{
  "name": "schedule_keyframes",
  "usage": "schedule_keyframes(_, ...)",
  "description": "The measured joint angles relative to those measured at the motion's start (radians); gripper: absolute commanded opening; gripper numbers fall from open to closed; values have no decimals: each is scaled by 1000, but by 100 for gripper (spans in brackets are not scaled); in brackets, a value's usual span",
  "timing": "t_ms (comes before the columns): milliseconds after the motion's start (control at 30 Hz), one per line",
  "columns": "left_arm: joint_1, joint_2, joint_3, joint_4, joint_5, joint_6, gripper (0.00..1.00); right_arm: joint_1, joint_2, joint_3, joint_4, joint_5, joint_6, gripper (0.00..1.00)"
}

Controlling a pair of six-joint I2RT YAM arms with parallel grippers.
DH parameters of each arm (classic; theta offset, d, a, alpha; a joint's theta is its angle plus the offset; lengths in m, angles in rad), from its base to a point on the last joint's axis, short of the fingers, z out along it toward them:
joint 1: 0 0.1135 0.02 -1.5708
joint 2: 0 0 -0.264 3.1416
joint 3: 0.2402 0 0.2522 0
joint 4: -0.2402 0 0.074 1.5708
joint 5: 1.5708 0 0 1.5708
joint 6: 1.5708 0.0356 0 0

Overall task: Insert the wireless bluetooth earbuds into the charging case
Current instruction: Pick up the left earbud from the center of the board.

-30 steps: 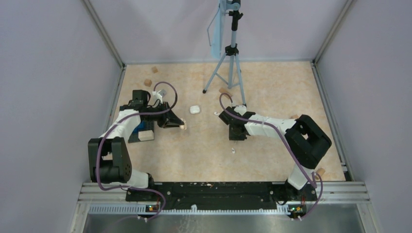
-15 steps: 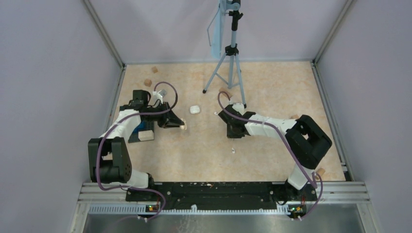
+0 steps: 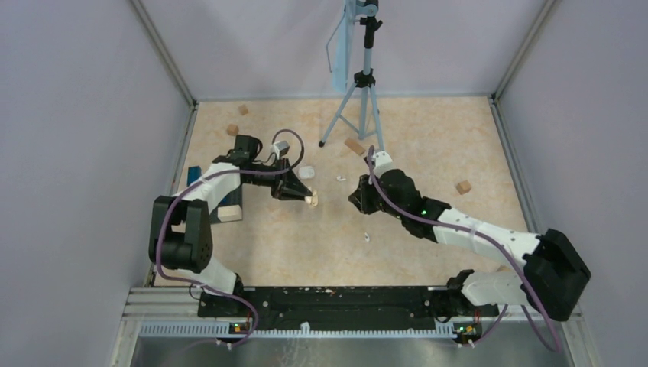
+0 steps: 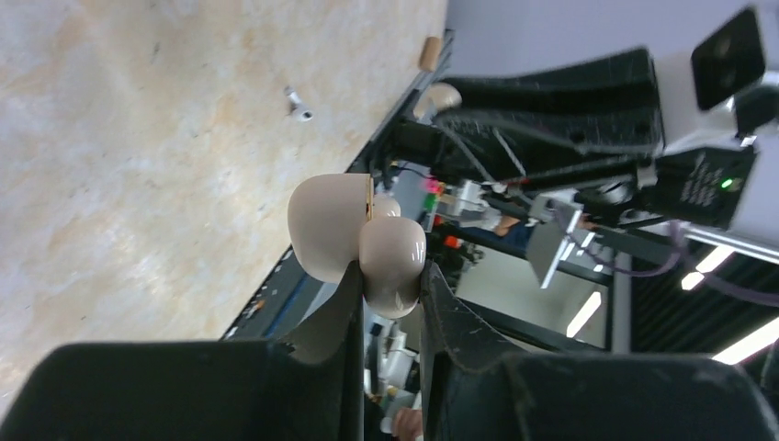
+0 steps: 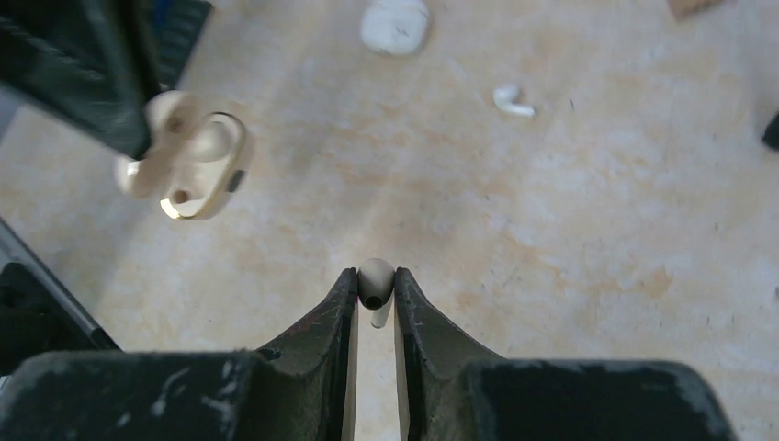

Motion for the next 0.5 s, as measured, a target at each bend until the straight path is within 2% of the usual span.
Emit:
schedule_keyframes(167, -17, 95, 87, 4, 74, -91, 0, 2, -129, -108, 243, -59, -81, 11)
schedule_keyframes(367, -51, 111, 96, 60, 101, -268, 0, 2, -163, -235, 510, -100, -149, 9)
schedule_keyframes(500, -52, 111, 101, 90, 100, -388, 0, 7, -162, -260, 657, -100, -166, 7)
